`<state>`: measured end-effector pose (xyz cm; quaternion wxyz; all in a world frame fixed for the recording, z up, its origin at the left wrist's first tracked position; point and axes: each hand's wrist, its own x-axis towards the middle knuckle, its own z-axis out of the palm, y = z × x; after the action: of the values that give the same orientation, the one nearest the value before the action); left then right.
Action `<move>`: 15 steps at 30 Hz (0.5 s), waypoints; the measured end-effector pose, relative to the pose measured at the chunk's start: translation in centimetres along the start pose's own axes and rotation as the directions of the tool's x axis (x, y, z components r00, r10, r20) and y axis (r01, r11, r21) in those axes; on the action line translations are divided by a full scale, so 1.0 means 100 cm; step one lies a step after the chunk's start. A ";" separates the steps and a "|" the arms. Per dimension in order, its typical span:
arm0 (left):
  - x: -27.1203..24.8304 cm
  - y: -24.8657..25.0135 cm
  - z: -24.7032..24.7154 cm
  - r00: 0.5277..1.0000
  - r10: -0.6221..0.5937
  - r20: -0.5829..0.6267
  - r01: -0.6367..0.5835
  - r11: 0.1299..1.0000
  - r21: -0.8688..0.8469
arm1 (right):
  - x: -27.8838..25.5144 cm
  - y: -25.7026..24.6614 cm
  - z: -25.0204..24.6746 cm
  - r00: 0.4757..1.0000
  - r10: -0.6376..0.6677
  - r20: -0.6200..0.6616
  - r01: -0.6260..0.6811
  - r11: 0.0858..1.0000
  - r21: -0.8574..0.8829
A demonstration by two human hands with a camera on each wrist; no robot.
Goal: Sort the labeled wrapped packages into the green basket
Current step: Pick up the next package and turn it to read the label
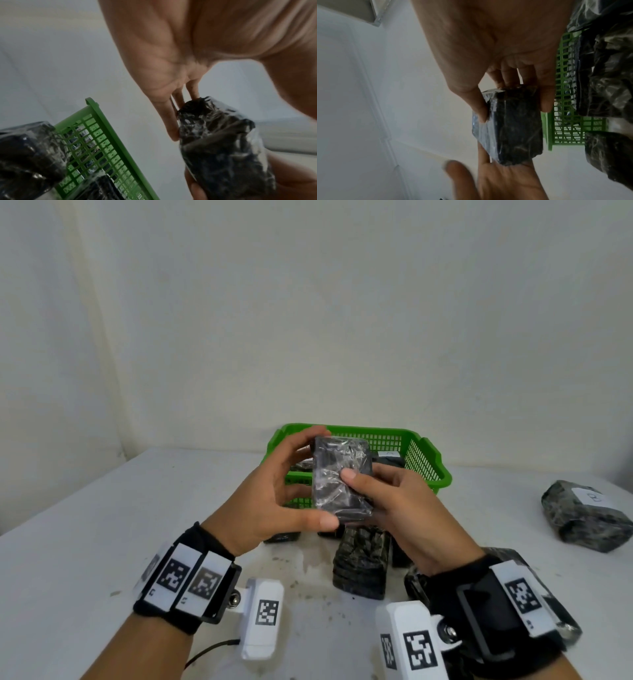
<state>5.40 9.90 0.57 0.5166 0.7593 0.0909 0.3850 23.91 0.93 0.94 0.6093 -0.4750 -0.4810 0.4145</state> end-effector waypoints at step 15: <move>0.002 0.002 0.007 0.972 0.172 -0.160 -0.138 0.969 0.206 | 0.000 -0.004 0.000 0.999 0.040 0.012 -0.039 0.998 -0.040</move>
<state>5.96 9.43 0.67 0.3984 0.7735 0.1136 0.4797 23.92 0.81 1.28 0.5883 -0.4939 -0.4835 0.4196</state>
